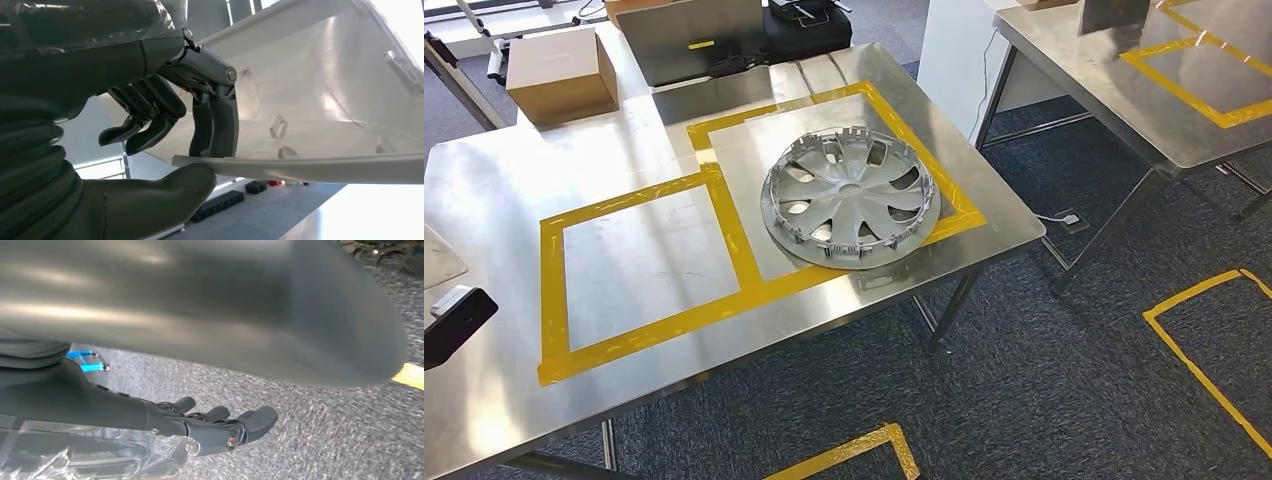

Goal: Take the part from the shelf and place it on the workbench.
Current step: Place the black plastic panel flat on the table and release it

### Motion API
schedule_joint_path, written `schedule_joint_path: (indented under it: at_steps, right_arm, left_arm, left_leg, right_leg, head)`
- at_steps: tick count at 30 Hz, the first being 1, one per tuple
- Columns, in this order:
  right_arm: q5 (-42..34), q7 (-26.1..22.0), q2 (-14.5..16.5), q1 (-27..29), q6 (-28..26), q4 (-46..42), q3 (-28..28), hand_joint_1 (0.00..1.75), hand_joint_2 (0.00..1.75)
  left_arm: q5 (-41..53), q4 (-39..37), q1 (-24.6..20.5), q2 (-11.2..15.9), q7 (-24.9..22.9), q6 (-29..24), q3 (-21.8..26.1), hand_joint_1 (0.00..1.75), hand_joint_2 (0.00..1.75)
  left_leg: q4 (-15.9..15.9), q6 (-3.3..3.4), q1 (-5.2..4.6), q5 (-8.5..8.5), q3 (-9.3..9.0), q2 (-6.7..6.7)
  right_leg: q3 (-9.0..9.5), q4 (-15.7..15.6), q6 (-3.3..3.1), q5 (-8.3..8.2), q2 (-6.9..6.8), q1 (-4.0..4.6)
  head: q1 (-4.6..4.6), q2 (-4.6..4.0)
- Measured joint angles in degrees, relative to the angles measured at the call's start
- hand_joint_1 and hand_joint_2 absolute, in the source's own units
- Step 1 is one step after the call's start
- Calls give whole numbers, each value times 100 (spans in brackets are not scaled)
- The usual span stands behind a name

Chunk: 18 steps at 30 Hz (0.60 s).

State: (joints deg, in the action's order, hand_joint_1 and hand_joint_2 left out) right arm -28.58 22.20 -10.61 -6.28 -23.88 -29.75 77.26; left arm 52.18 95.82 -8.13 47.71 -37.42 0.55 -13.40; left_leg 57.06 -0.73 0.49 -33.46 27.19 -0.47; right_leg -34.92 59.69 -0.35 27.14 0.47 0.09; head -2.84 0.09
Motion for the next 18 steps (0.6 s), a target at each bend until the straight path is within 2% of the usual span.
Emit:
schedule_joint_path:
  at_steps: [9, 15, 18]
  right_arm:
    - [188, 205, -174, 2, -133, -236, 4, 0, 0]
    - [403, 472, -379, 4, -228, -520, 9, 0, 0]
    - [482, 595, -486, 8, -301, -679, 11, 0, 0]
  left_arm:
    - [-598, -399, -141, -178, 62, -926, -77, 175, 175]
    - [-723, -834, -341, -342, 34, -814, -262, 175, 175]
    - [-1035, -1094, -406, -432, 29, -922, -311, 175, 175]
  left_leg:
    - [0, 0, -1, 0, -1, 0]
    - [1, 0, -1, 0, -1, 1]
    - [1, 0, -1, 0, -1, 2]
  right_leg:
    - [0, -2, 0, 0, 0, 0]
    - [0, -3, 0, 0, 1, 0]
    - [0, -3, 0, -1, 3, 0]
  head:
    - [-1, 0]
    - [-1, 0]
    - [0, 0]
